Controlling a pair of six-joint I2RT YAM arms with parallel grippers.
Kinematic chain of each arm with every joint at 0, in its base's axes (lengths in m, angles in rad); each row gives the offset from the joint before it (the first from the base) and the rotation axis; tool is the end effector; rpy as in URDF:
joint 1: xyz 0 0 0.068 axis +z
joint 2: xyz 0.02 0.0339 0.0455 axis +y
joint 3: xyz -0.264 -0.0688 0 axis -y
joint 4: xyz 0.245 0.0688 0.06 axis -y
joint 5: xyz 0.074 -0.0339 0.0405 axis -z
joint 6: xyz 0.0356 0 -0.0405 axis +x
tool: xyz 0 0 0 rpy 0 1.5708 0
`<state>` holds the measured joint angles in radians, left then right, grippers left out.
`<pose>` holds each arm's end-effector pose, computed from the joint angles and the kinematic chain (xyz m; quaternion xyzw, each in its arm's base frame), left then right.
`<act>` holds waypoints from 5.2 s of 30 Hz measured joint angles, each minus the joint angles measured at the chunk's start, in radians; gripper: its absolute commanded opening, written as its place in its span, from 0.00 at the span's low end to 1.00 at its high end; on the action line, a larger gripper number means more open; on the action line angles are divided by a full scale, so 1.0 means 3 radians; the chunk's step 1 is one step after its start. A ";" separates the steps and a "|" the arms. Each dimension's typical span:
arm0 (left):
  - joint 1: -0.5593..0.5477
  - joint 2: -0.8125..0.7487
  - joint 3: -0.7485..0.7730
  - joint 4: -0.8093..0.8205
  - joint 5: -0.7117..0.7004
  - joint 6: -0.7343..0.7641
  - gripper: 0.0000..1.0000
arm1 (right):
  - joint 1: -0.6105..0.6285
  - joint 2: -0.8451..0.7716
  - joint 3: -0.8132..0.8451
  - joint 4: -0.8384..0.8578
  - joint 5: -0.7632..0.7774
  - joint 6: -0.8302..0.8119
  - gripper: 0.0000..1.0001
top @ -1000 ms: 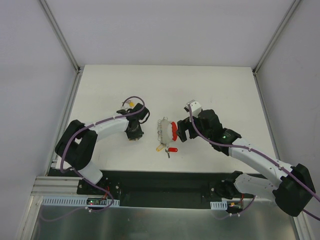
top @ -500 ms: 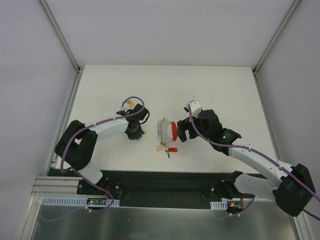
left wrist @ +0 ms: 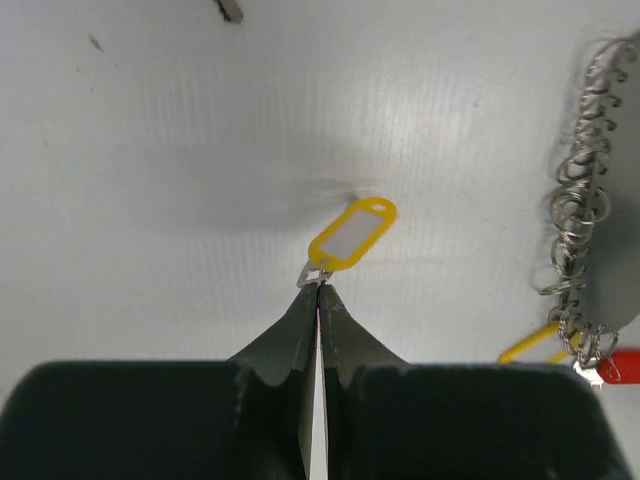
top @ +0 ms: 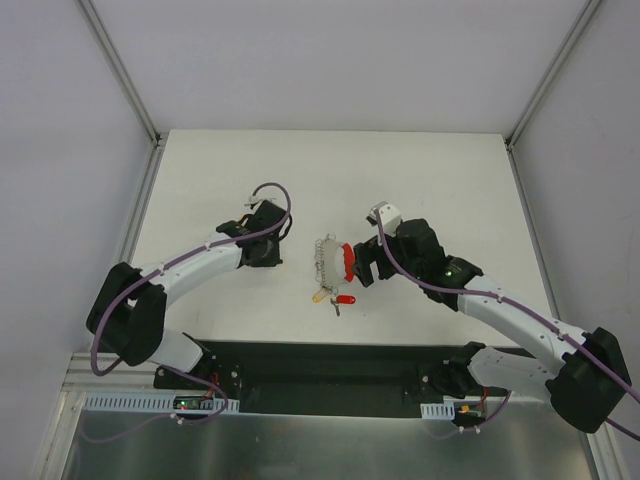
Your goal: Put the keys on the keyring
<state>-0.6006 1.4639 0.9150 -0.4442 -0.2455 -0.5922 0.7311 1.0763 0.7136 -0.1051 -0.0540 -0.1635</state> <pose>0.2453 -0.1576 0.2084 -0.0309 0.9515 -0.0617 0.2998 0.1795 0.1636 0.2656 -0.3810 0.7615 0.1687 0.4964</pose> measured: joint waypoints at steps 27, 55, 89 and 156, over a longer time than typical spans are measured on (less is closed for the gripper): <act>-0.0006 -0.0877 0.0189 0.1198 0.2527 0.2668 0.00 | 0.0010 -0.0633 0.0120 0.0112 -0.0610 -0.0278 0.70; -0.0523 -0.1216 0.0197 0.1193 0.3349 0.3192 0.00 | 0.0005 -0.0652 0.0314 0.0131 -0.1696 -0.0641 0.41; -0.0744 -0.1130 0.0384 0.1185 0.3403 0.3263 0.13 | 0.0000 -0.0758 0.0320 0.0094 -0.1986 -0.0740 0.01; -0.0392 -0.2101 -0.0323 0.0267 -0.0799 0.2719 0.86 | -0.0688 0.2335 0.1476 -0.1790 0.0585 -0.0496 0.38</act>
<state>-0.7181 0.8337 0.8181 -0.3641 -0.4850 0.2234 0.5247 1.7767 1.1564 -0.6422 0.1215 -0.3122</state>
